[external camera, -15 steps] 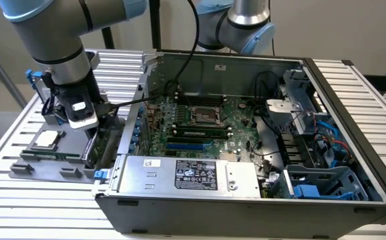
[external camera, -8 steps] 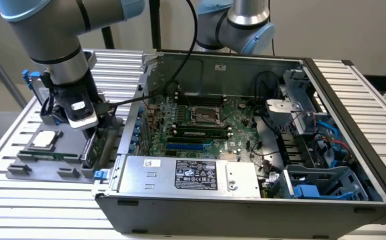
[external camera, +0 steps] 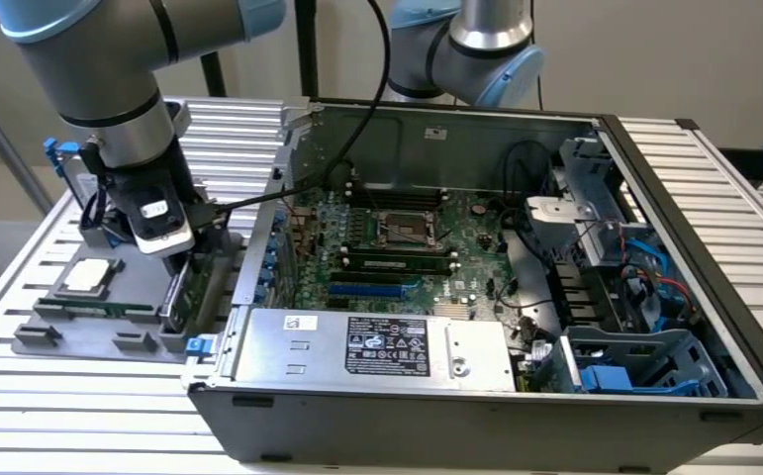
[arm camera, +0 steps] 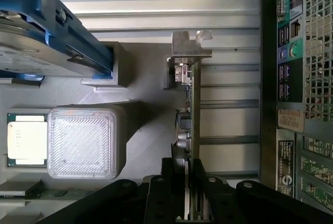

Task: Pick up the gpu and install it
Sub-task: 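Pick up the gpu and move the gpu toward the slot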

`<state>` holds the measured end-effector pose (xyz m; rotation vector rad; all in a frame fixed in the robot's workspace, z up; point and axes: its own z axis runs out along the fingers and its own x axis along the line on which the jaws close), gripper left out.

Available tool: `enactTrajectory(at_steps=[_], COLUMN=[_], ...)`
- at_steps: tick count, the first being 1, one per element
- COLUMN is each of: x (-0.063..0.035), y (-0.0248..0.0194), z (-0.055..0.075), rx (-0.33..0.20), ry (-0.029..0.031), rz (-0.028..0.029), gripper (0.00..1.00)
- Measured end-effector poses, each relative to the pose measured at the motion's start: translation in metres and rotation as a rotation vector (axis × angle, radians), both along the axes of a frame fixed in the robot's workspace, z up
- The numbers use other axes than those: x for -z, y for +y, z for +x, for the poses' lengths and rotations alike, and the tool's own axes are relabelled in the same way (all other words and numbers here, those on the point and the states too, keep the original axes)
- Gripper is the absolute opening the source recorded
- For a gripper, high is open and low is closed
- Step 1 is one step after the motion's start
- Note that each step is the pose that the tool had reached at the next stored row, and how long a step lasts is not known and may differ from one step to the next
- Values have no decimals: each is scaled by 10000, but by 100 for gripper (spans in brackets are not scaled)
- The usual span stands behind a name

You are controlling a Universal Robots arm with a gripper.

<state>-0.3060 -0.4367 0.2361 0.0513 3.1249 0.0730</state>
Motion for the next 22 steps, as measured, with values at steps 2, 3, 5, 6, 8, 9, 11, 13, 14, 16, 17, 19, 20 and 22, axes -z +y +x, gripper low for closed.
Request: enactTrajectory(at_steps=[2,3,5,6,8,9,11,13,14,16,17,19,20,22], x=[0,0,0,0,0,0,-7,-22,-32,-58,-72,-105,-125,-175], y=[0,0,0,0,0,0,0,0,0,0,0,0,0,0], z=[0,0,0,0,0,0,0,0,0,0,0,0,0,0], rx=[0,0,0,0,0,0,0,0,0,0,0,0,0,0], ry=[0,1,0,0,-1,-1,1,1,1,1,1,0,-1,2], rz=[0,0,0,0,0,1,-1,-1,-1,0,0,-1,0,-1], gripper=[0,0,0,0,0,0,0,0,0,0,0,0,0,0])
